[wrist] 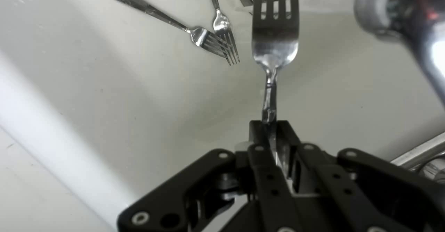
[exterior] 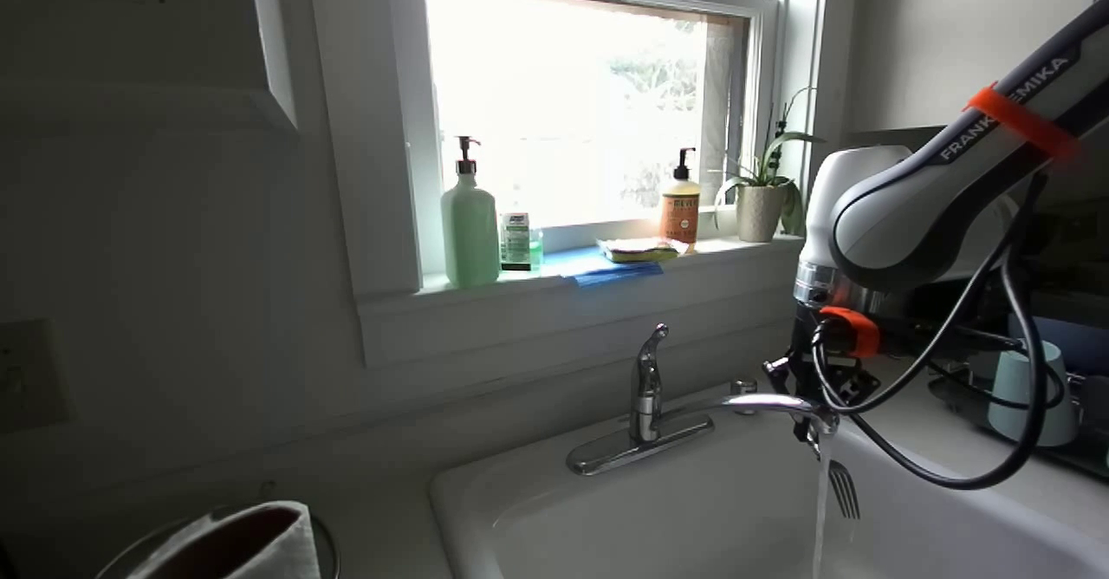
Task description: Pick up the silver fork from the kitchen counter and rinse it with running water, put the silver fork back on the kitchen counter, close the tap
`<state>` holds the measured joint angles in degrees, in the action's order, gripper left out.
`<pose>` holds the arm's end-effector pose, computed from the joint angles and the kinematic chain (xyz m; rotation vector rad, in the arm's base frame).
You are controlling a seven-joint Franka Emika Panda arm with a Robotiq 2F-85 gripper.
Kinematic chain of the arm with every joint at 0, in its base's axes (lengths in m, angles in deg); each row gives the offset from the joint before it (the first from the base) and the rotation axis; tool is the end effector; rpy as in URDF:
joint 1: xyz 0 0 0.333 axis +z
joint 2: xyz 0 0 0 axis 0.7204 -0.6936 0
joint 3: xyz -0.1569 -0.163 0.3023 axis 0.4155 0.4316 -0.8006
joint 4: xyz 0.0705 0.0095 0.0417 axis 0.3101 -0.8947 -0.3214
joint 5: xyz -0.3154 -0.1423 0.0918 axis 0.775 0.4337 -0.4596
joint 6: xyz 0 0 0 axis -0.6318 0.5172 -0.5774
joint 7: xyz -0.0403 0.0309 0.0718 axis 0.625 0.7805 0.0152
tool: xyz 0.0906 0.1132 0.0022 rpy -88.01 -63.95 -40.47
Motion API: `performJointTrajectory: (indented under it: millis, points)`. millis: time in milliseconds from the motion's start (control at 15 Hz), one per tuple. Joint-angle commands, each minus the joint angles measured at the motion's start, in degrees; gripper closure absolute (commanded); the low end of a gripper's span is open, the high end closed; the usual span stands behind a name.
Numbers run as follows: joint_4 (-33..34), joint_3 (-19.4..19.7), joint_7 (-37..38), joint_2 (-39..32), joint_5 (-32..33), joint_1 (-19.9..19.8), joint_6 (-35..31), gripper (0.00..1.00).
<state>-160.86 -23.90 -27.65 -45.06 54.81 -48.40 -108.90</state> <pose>0.5100 -0.0951 0.3409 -2.7878 1.2966 -0.0877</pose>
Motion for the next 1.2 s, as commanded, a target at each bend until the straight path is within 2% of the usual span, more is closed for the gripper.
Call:
performJointTrajectory:
  millis: [0, 400, 1133]
  points:
    - [-1.77, -0.06, 0.38, 3.17, 0.47, -0.56, 0.26, 0.97]
    - [-2.19, 0.43, 0.95, 4.93, 2.20, -1.50, -0.19, 0.97]
    - [-3.16, -1.57, -0.17, 5.34, -0.04, -1.19, 0.28, 0.97]
